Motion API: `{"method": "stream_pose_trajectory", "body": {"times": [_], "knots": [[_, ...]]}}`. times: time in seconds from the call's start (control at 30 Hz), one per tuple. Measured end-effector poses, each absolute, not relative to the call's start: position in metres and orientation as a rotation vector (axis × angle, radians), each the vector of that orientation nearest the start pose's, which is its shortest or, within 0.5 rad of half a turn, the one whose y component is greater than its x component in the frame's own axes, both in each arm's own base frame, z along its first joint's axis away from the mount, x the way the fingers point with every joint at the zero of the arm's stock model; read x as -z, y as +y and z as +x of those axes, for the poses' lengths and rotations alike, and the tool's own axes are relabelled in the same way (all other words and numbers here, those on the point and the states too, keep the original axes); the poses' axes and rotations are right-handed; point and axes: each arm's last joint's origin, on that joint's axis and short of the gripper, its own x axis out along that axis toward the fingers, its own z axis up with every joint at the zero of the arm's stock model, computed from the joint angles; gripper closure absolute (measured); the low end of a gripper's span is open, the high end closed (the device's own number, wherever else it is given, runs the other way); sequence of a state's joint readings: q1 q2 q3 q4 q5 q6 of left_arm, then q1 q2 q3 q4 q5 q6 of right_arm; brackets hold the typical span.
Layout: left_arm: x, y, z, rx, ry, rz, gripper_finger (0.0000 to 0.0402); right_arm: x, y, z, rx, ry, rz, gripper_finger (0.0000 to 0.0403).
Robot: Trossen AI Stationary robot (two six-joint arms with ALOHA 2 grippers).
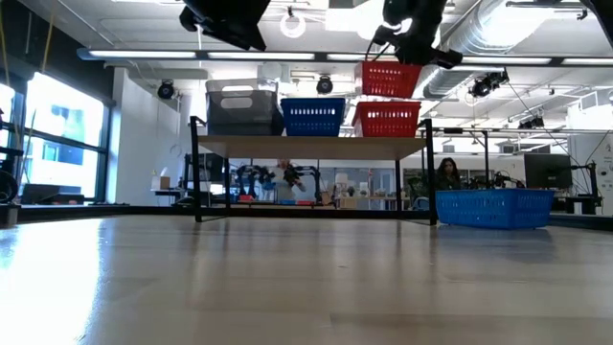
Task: Stack baskets on shelf by color
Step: Stack the red bin on top of the red bin on the shelf
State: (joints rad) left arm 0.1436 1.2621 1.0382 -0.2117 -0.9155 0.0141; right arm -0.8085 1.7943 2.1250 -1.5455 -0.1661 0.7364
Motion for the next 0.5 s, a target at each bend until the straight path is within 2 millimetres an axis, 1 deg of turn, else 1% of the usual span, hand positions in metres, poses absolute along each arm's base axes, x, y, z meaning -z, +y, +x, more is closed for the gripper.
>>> {"method": "stream_pose_trajectory", "body": {"times": [0.3, 0.5], "knots": [[-0.323, 0.061, 0.264, -0.992, 0.431, 0.172, 0.0202, -0.388, -0.241, 0.24, 0.972, 0.936, 1.224, 0.0403], [-0.323, 0.061, 0.264, -0.99, 0.432, 0.172, 0.0202, -0.382, -0.245, 0.244, 0.974, 0.964, 1.228, 0.0403]]}}
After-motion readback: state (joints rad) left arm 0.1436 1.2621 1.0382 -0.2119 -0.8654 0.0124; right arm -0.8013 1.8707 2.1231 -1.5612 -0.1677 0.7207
